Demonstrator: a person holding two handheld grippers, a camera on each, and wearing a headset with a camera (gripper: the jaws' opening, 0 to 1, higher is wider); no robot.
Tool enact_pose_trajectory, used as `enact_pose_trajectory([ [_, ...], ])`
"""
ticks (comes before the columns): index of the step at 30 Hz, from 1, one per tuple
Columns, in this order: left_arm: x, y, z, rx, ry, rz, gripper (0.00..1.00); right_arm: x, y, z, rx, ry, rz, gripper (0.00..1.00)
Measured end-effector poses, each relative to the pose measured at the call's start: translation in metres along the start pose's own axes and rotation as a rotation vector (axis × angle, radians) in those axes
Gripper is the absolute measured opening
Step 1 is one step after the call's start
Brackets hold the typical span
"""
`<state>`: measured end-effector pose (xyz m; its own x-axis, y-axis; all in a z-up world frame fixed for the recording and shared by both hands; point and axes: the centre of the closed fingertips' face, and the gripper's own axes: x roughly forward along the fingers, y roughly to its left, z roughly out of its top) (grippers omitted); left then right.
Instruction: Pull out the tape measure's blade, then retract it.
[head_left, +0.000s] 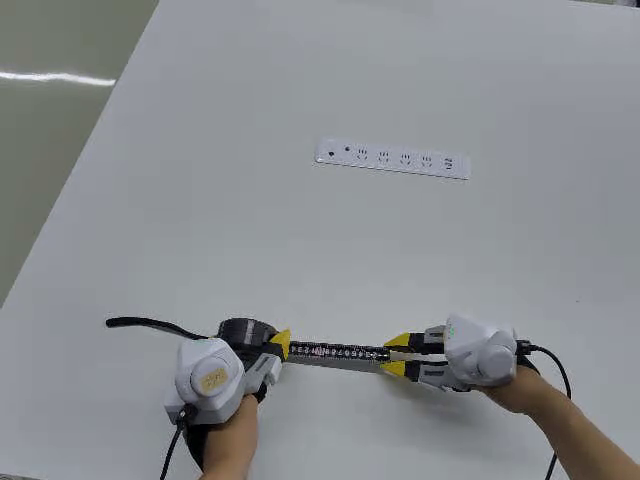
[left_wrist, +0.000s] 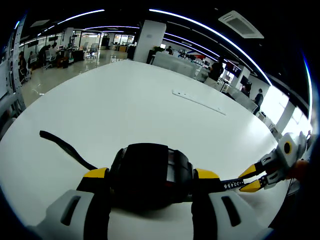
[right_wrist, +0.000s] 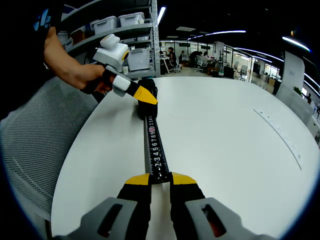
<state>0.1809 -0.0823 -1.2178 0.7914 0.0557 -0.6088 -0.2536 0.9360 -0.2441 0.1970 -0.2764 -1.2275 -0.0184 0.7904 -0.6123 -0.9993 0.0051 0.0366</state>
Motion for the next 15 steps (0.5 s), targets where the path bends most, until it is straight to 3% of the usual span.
enact_pose_trajectory([
  [15, 0.0005, 0.0000, -0.0003, -0.006, 0.000, 0.002, 0.63, 0.0087, 0.0004, 0.0061, -0.007, -0.005, 0.014, 0.12],
])
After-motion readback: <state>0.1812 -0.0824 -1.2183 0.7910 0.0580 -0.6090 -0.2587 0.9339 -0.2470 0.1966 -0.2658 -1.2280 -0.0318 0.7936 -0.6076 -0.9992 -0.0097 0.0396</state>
